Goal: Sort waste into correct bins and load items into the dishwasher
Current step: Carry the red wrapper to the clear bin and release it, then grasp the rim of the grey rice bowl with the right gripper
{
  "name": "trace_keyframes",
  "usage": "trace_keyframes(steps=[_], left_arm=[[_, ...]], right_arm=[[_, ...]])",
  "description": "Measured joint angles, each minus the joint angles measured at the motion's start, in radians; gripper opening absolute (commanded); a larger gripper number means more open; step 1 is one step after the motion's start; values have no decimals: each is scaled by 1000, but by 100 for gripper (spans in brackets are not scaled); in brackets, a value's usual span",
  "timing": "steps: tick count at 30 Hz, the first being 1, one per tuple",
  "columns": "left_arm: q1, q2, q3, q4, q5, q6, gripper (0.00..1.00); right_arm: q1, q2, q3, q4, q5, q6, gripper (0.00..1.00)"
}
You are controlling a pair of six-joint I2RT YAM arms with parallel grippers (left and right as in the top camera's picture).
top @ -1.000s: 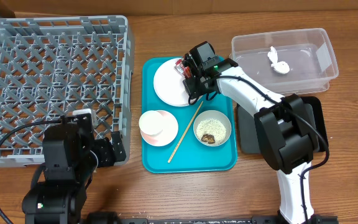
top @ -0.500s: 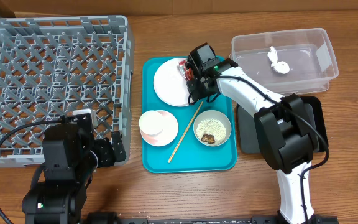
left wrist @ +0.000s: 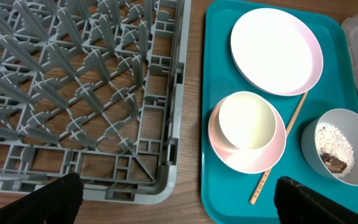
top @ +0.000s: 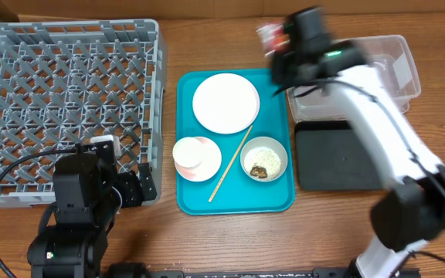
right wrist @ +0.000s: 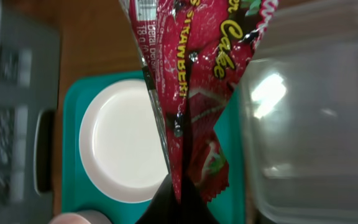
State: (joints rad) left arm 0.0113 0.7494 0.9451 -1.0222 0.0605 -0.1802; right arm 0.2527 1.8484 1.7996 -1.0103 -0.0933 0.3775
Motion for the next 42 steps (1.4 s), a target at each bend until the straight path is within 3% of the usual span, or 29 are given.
trace_keyframes(steps=[5,10,12,13,15,18,22,32,37,42], left_arm=[[0,0,0,0,0,0,100],[0,0,0,0,0,0,100],[0,0,0,0,0,0,100],[0,0,0,0,0,0,100],[0,0,0,-1,0,0,100],[0,0,0,-1,0,0,100],[0,0,0,-1,0,0,100],[0,0,0,-3,0,0,100],[0,0,0,-4,0,0,100],[0,2,1,-4,0,0,100]], right_arm=[[-166,-2,-12,-35,-43,86,4],[-209,22,-27,-23,-77,81,4],[-209,23,-27,-11,-81,84,27],[-208,23,-27,-3,-82,84,46],[-207,23,-27,19,-78,75,75],[-207,23,-27,35,-76,69,76],[-208,23,-27,6,-74,55,67],[-192,1,-35,-251,-60,-13,71],[-82,-122,-143,-249,-19,-36,70],[113,-309,-328,-113,36,-41,71]])
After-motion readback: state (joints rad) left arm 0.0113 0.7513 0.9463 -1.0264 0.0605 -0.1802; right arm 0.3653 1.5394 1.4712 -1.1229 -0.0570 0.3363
